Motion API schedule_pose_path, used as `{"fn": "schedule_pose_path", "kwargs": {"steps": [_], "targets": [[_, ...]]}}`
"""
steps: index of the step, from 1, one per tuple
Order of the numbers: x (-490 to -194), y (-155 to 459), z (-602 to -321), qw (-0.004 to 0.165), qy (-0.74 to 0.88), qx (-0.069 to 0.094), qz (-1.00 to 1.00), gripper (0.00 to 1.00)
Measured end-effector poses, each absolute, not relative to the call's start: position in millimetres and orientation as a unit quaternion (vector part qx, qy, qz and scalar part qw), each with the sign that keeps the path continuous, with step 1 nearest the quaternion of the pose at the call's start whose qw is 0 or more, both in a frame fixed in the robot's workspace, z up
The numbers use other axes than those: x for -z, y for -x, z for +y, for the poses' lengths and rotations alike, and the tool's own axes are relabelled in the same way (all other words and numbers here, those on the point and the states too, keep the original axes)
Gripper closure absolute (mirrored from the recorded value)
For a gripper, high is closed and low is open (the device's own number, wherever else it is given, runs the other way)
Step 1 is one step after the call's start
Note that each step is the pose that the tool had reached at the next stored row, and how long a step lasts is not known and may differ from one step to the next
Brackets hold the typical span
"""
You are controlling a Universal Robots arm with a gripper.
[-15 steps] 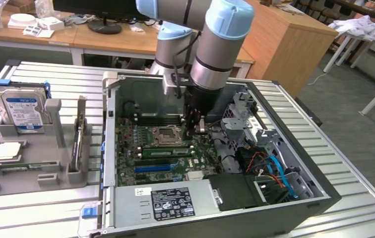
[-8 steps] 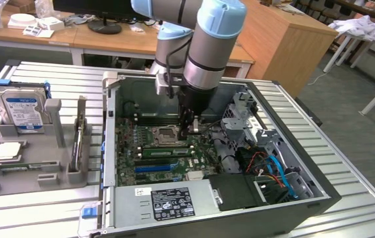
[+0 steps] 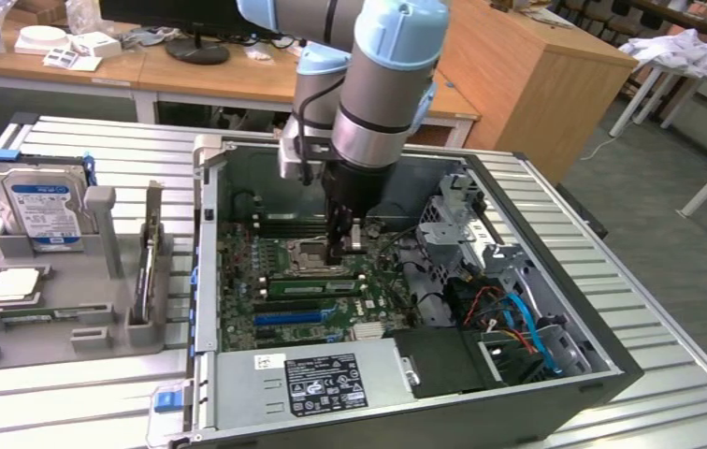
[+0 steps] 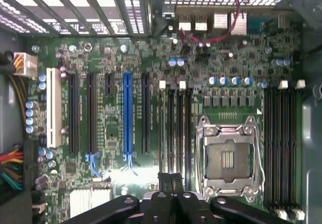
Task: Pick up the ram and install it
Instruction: 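Press down the ram until it locks into place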
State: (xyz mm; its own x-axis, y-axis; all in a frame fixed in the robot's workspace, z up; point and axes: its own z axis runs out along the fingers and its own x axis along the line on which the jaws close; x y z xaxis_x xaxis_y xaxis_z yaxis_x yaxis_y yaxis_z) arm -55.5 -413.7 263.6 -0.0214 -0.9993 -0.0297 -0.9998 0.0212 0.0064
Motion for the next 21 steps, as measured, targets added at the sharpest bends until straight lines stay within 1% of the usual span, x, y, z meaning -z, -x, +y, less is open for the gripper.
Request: {"fn": "schedule_pose_path", "kwargs": {"steps": [21], "targets": [[-263.3, 79.4, -413.6, 0.008, 0.699, -0.013, 0.714, 0.90]]}}
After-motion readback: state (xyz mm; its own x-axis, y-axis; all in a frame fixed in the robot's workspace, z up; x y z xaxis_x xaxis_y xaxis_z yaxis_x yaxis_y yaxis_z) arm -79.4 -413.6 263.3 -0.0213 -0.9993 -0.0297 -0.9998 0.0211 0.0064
